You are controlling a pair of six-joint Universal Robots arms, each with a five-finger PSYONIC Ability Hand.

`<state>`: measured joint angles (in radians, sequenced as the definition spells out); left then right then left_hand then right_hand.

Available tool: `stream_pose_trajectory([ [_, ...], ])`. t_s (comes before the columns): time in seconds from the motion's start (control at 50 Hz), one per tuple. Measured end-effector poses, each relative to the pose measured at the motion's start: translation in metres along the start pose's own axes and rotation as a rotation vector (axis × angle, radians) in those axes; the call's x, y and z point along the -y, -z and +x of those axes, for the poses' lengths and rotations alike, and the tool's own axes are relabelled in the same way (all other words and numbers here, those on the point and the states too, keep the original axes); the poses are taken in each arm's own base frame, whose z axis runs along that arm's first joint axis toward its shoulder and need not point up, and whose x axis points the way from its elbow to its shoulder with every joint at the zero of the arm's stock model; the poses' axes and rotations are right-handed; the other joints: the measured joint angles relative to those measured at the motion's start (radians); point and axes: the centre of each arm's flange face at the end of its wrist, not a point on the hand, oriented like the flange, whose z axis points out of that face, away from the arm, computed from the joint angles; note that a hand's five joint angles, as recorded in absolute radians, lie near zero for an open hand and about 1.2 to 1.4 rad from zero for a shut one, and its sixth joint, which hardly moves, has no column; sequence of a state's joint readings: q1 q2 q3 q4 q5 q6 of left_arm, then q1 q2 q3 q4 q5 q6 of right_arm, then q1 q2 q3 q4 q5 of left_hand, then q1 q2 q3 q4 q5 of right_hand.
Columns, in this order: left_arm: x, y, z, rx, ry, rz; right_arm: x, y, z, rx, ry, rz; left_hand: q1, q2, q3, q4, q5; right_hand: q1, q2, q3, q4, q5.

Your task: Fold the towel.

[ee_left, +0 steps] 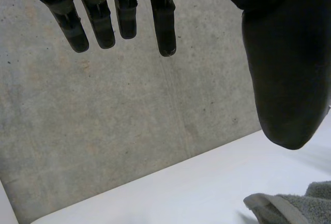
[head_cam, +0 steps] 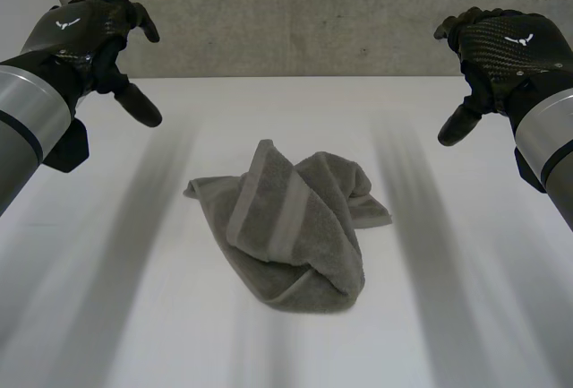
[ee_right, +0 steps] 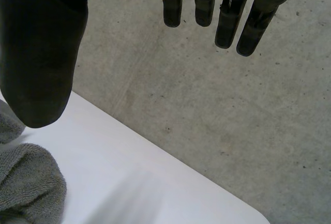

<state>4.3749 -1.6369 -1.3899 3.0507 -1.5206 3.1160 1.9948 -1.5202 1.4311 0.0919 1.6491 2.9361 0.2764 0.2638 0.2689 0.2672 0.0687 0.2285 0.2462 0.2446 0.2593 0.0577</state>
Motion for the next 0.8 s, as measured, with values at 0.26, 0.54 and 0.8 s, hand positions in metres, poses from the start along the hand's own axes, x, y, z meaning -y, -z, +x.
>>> stream_pose_trajectory([
  [0.26,0.000,0.000,0.001,-0.004,-0.009,-0.004,-0.002,0.002,-0.003,0.017,0.004,-0.005,0.000,0.000,0.000,0.000,0.000,0.000,0.000,0.000,0.000,0.000],
  [0.54,-0.043,-0.029,0.007,-0.041,-0.041,-0.055,-0.041,0.034,-0.086,0.502,0.335,-0.045,0.000,0.000,0.000,0.000,0.000,0.000,0.000,-0.004,0.000,0.000],
  [0.8,-0.142,-0.062,0.009,-0.187,-0.174,-0.243,-0.097,0.056,-0.210,0.751,0.515,0.048,0.000,0.000,0.000,0.000,0.000,0.008,0.001,-0.002,0.000,0.002],
])
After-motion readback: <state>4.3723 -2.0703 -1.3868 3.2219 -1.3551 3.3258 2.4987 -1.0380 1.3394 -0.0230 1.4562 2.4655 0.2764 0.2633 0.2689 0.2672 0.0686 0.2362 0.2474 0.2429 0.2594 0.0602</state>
